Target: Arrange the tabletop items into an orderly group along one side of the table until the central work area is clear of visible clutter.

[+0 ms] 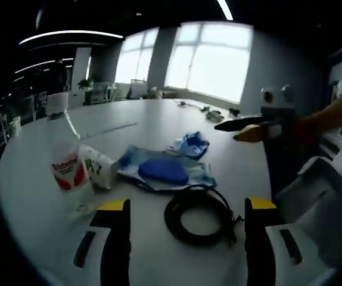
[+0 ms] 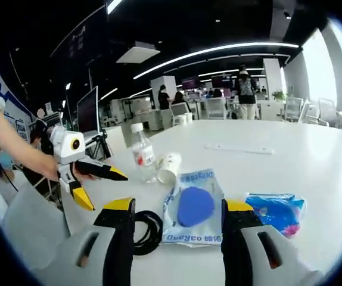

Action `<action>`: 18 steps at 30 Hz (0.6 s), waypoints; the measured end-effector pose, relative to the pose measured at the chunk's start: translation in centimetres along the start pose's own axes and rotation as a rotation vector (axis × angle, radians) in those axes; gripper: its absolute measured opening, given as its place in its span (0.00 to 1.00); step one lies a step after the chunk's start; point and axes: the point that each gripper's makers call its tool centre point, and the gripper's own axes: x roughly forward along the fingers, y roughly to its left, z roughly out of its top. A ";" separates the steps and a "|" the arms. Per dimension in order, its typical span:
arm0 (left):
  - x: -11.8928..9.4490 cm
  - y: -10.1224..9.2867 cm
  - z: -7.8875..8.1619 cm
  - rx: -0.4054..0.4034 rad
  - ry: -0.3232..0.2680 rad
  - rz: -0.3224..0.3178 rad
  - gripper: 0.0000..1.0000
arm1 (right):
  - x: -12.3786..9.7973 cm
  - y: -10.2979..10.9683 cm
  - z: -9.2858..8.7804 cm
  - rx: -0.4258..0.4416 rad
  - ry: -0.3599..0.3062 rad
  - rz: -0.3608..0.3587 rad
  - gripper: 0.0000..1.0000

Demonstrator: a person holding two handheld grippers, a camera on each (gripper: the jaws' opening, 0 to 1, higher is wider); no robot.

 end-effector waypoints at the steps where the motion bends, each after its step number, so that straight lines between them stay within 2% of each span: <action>1: 0.2 0.0 0.1 0.001 -0.001 -0.001 0.75 | -0.1 -0.2 0.0 0.006 -0.002 -0.001 0.56; 13: 3.8 -1.4 2.1 0.017 -0.002 -0.020 0.74 | -1.4 -3.7 -0.1 0.029 -0.007 -0.024 0.56; 18: 5.5 -1.9 2.7 0.015 -0.005 -0.016 0.74 | -2.0 -4.9 -0.7 0.009 0.015 -0.017 0.56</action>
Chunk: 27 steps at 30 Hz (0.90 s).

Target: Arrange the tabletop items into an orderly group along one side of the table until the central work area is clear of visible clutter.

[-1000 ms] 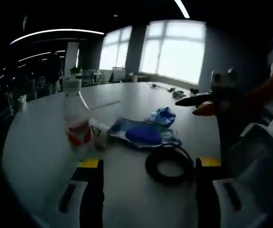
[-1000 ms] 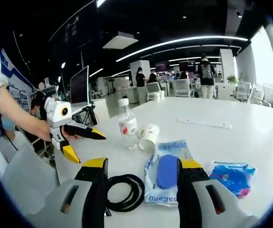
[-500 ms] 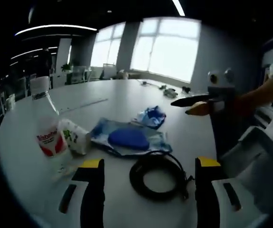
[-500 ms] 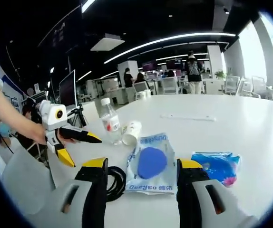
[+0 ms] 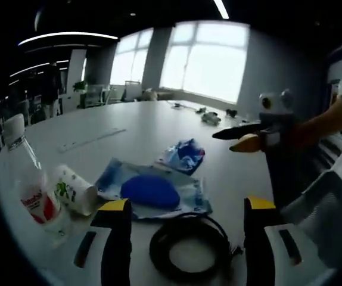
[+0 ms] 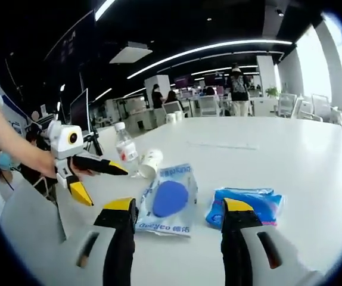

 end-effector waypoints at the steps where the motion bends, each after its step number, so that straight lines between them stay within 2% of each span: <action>1: 0.3 -0.1 0.1 0.000 0.000 -0.001 0.74 | -0.1 -0.2 -0.1 -0.002 0.003 0.002 0.56; 17: 6.7 -1.2 2.1 -0.002 0.008 -0.001 0.71 | -2.0 -6.3 -0.8 0.016 0.018 -0.027 0.54; 24: 8.7 -0.8 3.1 -0.027 -0.015 0.015 0.68 | -2.2 -8.4 -1.2 0.021 0.028 -0.040 0.54; 27: 9.5 -0.6 3.2 -0.015 -0.002 0.022 0.68 | -2.2 -9.4 -1.2 0.025 0.033 -0.046 0.54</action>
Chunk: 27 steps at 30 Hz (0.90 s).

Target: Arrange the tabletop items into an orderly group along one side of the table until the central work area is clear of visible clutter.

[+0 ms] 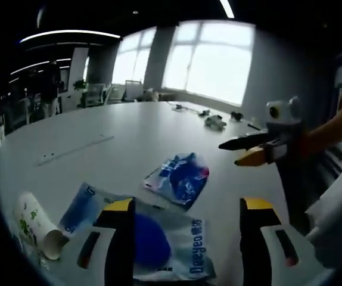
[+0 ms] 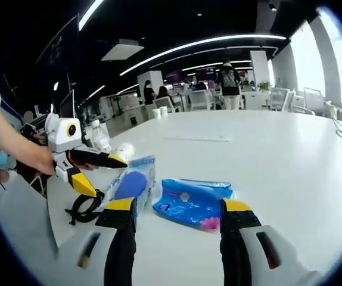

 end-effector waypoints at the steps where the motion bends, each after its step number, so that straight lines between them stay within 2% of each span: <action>1: 0.4 0.1 0.0 0.008 0.009 0.006 0.67 | 0.0 -0.4 0.0 0.000 0.002 -0.006 0.53; 10: 2.5 0.8 0.4 -0.021 0.000 0.046 0.65 | 1.1 -3.1 -0.2 0.010 0.016 -0.028 0.52; 18: 3.2 1.6 -0.2 -0.036 0.029 0.073 0.60 | 1.8 -4.4 -0.7 0.012 0.036 -0.032 0.51; 24: 4.3 2.2 -0.1 -0.073 0.024 0.108 0.58 | 2.5 -5.1 -1.5 0.029 0.063 -0.023 0.51; 27: 4.8 2.4 -0.4 -0.092 0.036 0.127 0.52 | 2.9 -5.4 -1.8 0.043 0.077 -0.023 0.50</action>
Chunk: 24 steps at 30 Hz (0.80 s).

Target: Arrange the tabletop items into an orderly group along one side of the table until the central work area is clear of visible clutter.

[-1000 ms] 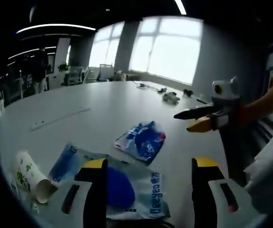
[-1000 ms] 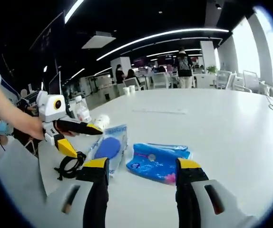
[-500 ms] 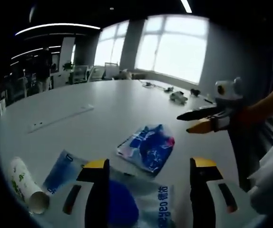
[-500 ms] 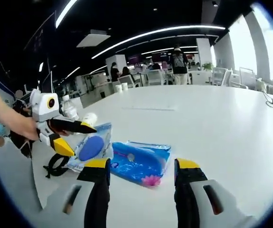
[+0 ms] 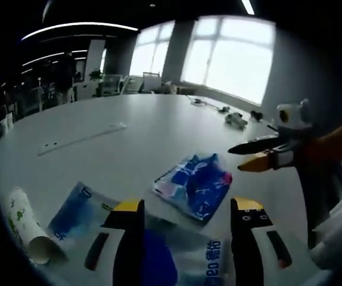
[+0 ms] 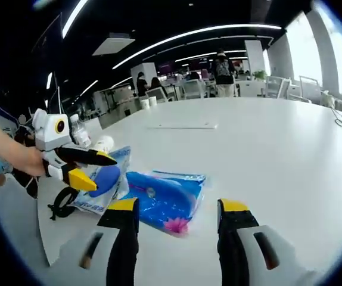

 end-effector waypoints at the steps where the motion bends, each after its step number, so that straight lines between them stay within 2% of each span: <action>1: 0.3 0.0 -0.1 -0.009 0.007 0.006 0.51 | 0.2 -0.1 -0.1 0.009 0.005 0.002 0.49; 5: 1.0 -0.4 -0.2 -0.010 0.015 0.017 0.49 | 0.8 -0.4 -0.4 0.020 0.015 0.010 0.48; 10: 1.6 0.0 -0.4 -0.026 0.026 0.047 0.37 | 1.2 -1.1 -1.2 0.040 0.038 0.007 0.48; 14: 1.9 0.6 -0.9 -0.025 0.053 0.069 0.36 | 1.3 -1.3 -1.3 0.055 0.036 0.015 0.46; 19: 2.4 0.8 -1.0 -0.035 0.066 0.079 0.21 | 1.5 -1.6 -1.9 0.067 0.044 0.021 0.45; 22: 2.7 0.8 -1.1 -0.030 0.083 0.083 0.17 | 1.6 -1.5 -1.9 0.090 0.042 0.043 0.39; 24: 2.9 0.6 -1.1 -0.032 0.088 0.081 0.12 | 1.6 -1.3 -2.1 0.085 0.053 0.055 0.31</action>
